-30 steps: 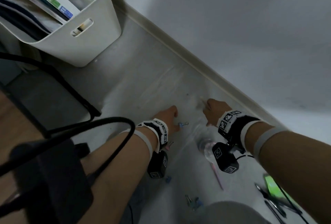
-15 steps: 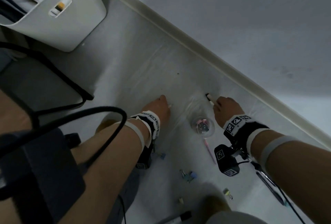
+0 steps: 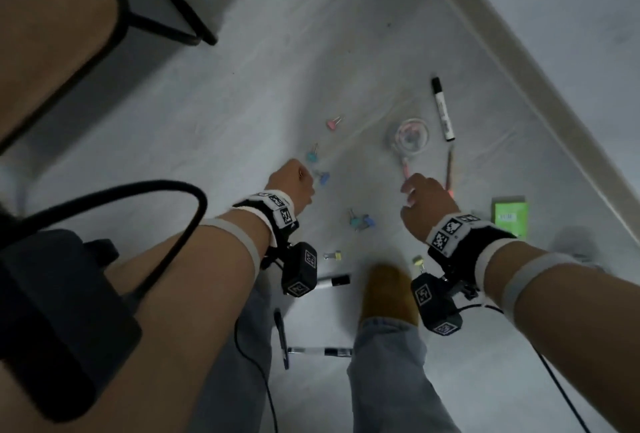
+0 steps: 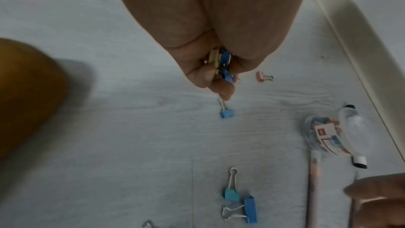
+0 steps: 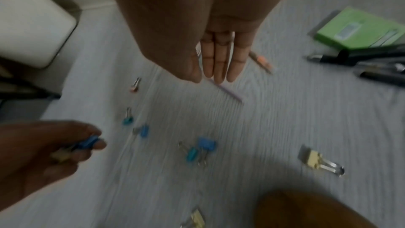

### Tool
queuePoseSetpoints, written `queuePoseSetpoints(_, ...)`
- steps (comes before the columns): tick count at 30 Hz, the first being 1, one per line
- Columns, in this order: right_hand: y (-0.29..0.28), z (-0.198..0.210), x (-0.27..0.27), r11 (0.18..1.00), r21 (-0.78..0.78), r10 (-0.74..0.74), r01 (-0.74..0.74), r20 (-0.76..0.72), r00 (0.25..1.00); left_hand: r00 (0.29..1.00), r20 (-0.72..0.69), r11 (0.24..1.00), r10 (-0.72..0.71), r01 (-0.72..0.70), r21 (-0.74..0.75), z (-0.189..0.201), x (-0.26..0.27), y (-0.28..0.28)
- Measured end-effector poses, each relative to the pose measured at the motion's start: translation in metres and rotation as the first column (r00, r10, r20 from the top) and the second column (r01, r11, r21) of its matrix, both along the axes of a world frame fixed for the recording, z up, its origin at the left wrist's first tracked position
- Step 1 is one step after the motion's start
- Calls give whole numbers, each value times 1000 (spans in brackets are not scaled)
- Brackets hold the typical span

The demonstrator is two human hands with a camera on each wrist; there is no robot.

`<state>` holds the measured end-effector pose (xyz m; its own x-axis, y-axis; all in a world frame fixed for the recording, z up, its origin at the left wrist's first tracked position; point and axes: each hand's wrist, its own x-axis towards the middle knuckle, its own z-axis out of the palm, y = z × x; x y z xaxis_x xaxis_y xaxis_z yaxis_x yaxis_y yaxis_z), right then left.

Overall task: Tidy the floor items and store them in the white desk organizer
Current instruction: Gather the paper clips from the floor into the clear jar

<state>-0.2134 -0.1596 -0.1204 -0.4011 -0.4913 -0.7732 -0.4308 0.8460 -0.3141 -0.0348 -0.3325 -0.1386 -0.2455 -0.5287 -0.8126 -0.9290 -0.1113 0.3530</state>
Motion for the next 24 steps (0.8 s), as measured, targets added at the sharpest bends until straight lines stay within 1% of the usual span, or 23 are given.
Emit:
queuePoseSetpoints(2,6,-13,26,999,-5,40,-40,54,998,1000,-3,1000,-24,24,-16,-9,2,10)
queuePoseSetpoints(3,8,-20,36,998,8,57,-57,57,997,999,3,998,-45,45,-41,-12,1,12)
queuePoseSetpoints(7,15,-41,74,993,78,84,-85,21,996,996,32,994,-86,88,-72,-20,-3,16)
queuePoseSetpoints(9,12,-51,90,994,83,76,-73,-30,997,994,21,989,-107,108,-98,-26,-5,12)
queuePoseSetpoints(12,0,-67,102,996,77,48,-38,-140,989,986,-38,973,-160,151,-173,-39,-3,-1)
queuePoseSetpoints(13,-4,-70,105,996,70,62,-51,-166,984,978,-53,963,-200,186,-196,-42,-2,-7)
queuePoseSetpoints(15,-9,-74,104,988,65,149,-140,-184,972,954,-52,935,-297,279,-218,-45,-4,-18)
queuePoseSetpoints(17,-10,-72,98,967,84,251,-240,-165,954,911,14,890,-412,406,-208,-48,-7,-21)
queuePoseSetpoints(19,-16,-64,87,960,101,275,-262,-155,949,848,66,826,-525,527,-199,-54,-10,-24)
queuePoseSetpoints(21,-23,-51,71,969,111,236,-220,-161,958,807,56,789,-588,588,-179,-60,-12,-27)
queuePoseSetpoints(24,-27,-30,48,997,67,59,-46,-201,978,774,40,758,-631,627,-180,-66,-9,-28)
